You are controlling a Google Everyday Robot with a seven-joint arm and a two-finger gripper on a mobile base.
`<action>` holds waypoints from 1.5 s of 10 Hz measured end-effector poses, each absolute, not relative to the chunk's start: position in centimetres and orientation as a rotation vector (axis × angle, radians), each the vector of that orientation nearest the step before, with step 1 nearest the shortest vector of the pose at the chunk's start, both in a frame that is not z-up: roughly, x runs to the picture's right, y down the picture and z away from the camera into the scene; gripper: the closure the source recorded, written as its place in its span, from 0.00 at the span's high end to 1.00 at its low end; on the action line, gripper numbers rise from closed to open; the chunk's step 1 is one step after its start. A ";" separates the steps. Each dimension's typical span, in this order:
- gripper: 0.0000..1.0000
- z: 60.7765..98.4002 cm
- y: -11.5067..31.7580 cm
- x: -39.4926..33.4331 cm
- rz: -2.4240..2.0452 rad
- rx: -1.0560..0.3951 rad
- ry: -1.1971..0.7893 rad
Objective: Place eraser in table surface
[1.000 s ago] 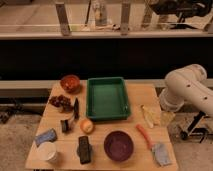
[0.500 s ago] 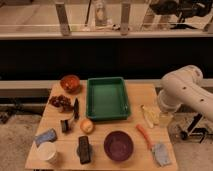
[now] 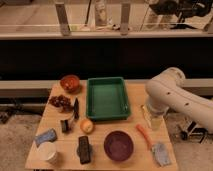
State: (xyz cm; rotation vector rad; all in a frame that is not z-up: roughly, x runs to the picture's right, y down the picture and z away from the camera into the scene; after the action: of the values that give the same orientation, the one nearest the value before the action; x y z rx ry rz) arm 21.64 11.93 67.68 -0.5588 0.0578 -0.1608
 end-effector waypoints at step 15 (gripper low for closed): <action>0.80 68.1 14.6 9.4 -0.564 -0.554 0.053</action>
State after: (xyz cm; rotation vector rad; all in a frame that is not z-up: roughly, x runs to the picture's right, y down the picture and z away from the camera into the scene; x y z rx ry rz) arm 9.45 14.65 68.12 -0.5544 0.0535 -0.5638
